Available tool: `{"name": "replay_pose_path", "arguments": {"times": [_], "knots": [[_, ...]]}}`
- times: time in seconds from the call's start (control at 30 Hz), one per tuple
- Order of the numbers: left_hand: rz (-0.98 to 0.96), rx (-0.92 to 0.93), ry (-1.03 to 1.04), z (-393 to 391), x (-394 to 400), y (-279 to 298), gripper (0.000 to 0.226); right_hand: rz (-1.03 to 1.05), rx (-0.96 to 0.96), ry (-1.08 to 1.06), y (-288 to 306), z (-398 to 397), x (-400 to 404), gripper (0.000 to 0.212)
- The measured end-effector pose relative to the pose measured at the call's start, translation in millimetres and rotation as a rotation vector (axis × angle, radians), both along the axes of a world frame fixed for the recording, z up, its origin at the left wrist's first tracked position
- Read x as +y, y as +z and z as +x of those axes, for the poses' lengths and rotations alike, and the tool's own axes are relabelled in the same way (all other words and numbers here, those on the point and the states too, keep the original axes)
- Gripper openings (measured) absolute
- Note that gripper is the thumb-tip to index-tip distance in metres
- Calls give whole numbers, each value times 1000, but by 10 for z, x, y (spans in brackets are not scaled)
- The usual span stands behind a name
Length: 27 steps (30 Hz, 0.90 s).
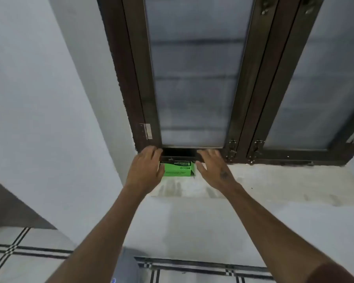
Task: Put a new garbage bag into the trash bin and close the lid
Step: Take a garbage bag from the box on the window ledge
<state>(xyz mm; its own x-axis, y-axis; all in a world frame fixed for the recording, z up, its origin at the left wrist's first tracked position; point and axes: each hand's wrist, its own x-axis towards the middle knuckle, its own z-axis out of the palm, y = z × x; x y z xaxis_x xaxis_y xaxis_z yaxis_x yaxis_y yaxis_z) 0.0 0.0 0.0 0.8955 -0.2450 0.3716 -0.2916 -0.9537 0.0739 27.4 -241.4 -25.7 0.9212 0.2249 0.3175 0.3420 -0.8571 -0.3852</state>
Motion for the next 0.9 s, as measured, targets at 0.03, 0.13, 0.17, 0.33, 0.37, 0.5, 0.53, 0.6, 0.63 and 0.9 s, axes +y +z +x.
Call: {"name": "replay_pose_path", "arguments": {"times": [0.03,0.13,0.17,0.33,0.37,0.5,0.53,0.6,0.63,0.9], "knots": [[6,40,-3,71,-20,-102,45,19,70,21,-100,70,6,48],[4,133,-15,325,-90,-436,45,16,214,56,-422,298,22,53],[-3,139,-31,410,-99,-526,46,17,235,59,-505,374,37,55],[-36,207,-77,851,-125,-865,50,-1,306,70,-765,692,119,65],[-36,232,-89,927,-119,-945,52,3,314,74,-817,740,123,67],[-100,338,-135,1060,-96,-1143,58,50,306,68,-903,799,101,62],[-134,360,-132,1059,-91,-1168,59,61,312,58,-923,781,80,60],[-174,382,-148,1029,-73,-1197,58,104,340,26,-956,715,4,58],[-190,382,-166,1034,-64,-1188,57,149,378,16,-958,687,-45,57],[-179,430,-213,926,-157,-1118,62,909,694,43,-728,482,-281,42]]}}
